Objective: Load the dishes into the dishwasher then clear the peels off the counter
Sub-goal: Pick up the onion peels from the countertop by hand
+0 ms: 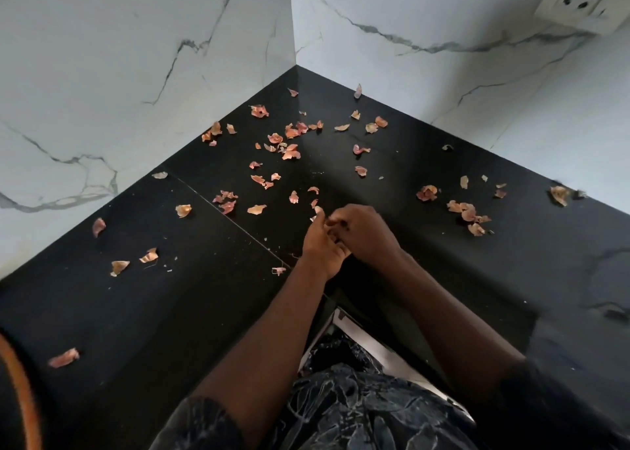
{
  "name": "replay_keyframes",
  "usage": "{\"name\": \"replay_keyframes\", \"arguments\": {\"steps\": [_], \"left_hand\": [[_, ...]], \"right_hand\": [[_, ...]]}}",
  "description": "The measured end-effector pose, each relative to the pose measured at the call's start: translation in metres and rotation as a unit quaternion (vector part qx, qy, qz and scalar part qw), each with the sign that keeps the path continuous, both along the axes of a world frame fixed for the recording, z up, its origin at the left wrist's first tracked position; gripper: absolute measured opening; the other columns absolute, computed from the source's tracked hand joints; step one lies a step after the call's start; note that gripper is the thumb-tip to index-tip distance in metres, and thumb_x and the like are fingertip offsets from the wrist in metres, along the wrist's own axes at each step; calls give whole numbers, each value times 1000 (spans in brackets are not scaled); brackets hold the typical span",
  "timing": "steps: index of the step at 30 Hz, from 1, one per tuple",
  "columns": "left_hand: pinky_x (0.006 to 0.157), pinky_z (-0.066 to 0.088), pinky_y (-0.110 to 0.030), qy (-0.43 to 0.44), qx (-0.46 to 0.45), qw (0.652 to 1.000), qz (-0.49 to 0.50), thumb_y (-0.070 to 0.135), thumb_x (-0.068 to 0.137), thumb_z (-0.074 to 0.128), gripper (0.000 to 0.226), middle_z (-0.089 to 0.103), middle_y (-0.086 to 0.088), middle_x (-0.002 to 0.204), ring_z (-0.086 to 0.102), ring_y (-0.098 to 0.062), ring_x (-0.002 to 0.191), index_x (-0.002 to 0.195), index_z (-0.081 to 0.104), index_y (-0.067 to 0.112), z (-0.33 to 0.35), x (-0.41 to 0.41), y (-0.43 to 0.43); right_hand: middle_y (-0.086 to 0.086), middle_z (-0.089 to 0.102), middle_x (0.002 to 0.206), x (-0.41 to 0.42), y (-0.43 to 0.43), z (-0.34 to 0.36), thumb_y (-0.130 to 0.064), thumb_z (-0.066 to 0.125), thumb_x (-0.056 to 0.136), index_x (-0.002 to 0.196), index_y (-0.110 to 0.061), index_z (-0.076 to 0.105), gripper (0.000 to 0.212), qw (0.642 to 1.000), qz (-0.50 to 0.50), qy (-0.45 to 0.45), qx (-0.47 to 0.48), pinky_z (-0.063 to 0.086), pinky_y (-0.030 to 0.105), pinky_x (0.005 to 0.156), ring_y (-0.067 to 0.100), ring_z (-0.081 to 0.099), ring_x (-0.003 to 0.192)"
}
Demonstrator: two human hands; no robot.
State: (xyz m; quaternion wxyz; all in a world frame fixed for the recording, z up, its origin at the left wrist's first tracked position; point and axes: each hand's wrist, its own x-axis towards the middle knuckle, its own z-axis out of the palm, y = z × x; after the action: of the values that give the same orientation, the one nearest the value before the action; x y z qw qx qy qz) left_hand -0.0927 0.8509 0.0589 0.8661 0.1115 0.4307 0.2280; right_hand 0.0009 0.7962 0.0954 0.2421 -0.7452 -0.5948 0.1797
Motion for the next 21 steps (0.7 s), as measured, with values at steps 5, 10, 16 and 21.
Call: {"name": "replay_keyframes", "arguments": {"steps": [5,10,16,21], "left_hand": [[78,59,-39,-4,-2,999,39,28,107,44,35,67,-11,82,67,-24,85,102,65,2,-2,5,5],[68,60,-33,8,10,999,32,24,105,46,31,61,-13,90,64,-22,85,99,67,2,0,3,13],[65,53,-27,51,16,998,27,32,103,48,36,70,-12,89,63,-16,73,107,69,4,-1,-1,23],[50,40,-21,79,11,997,10,42,104,44,43,66,-7,80,53,-10,57,111,68,7,-6,-3,20]], "right_hand": [[-4,72,104,34,6,7,-14,61,98,111,-20,72,18,995,-70,32,62,54,22,83,1,65,89],[5,66,124,82,8,-17,-10,60,97,122,-16,66,26,990,-100,14,-96,50,30,95,13,62,108],[0,41,146,71,1,-45,-19,69,92,143,-25,52,54,980,-13,-51,-192,40,40,109,23,37,135],[0,50,134,62,-5,-54,-17,69,92,134,-21,61,43,986,-20,-67,-154,47,36,101,19,50,123]]}}
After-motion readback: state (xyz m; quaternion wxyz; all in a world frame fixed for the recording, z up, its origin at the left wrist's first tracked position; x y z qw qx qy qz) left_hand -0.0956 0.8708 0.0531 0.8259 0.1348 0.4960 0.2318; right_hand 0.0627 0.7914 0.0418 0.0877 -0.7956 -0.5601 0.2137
